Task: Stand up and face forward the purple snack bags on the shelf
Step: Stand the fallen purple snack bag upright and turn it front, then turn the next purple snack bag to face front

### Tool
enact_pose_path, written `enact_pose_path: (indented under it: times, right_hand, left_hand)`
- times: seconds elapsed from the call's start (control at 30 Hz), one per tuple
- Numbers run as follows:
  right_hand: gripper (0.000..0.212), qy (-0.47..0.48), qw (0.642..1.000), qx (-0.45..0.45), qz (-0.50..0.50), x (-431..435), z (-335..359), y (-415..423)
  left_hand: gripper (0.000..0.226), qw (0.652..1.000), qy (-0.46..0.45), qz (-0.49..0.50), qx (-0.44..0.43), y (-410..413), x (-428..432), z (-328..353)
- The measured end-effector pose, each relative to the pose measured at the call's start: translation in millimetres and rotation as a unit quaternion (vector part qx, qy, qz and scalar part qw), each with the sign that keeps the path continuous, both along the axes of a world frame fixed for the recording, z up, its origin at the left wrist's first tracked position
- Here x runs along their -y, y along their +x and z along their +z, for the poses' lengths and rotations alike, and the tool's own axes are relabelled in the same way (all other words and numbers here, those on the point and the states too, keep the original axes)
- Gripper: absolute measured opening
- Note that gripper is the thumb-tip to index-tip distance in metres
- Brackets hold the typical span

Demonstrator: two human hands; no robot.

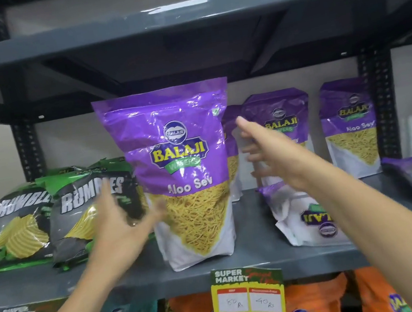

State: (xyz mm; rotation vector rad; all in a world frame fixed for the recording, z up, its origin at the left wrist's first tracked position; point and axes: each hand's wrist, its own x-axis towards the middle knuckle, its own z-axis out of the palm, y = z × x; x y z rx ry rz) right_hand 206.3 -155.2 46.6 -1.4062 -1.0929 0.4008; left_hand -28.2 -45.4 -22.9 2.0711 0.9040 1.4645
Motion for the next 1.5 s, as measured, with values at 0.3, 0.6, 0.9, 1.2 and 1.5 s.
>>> enact_pose_path:
  times: [0.3,0.6,0.9,1.2,1.5]
  right_hand:
    - [0.041,-0.233,0.939,0.103,-0.232,52.2,-23.2,138.2]
    - [0.059,-0.285,0.948,-0.038,-0.134,44.1,-59.1,153.2]
    - [0.065,-0.199,0.968,0.003,-0.151,50.9,-40.2,143.4]
    - [0.068,-0.039,0.979,0.029,-0.198,30.5,-26.3,156.1]
    - [0.098,0.056,0.977,0.088,-0.186,16.0,-38.7,162.6]
  left_hand:
    - [0.029,0.978,0.025,-0.203,-0.030,97.6,94.2,-19.4]
    - [0.053,0.864,-0.404,-0.288,-0.090,222.2,37.8,3.7]
    - [0.086,0.879,-0.381,-0.274,-0.082,240.0,36.4,8.3]
    - [0.144,0.962,-0.180,-0.204,-0.018,252.1,32.9,25.3]
    - [0.146,0.990,-0.055,-0.119,-0.051,255.5,24.3,12.4]
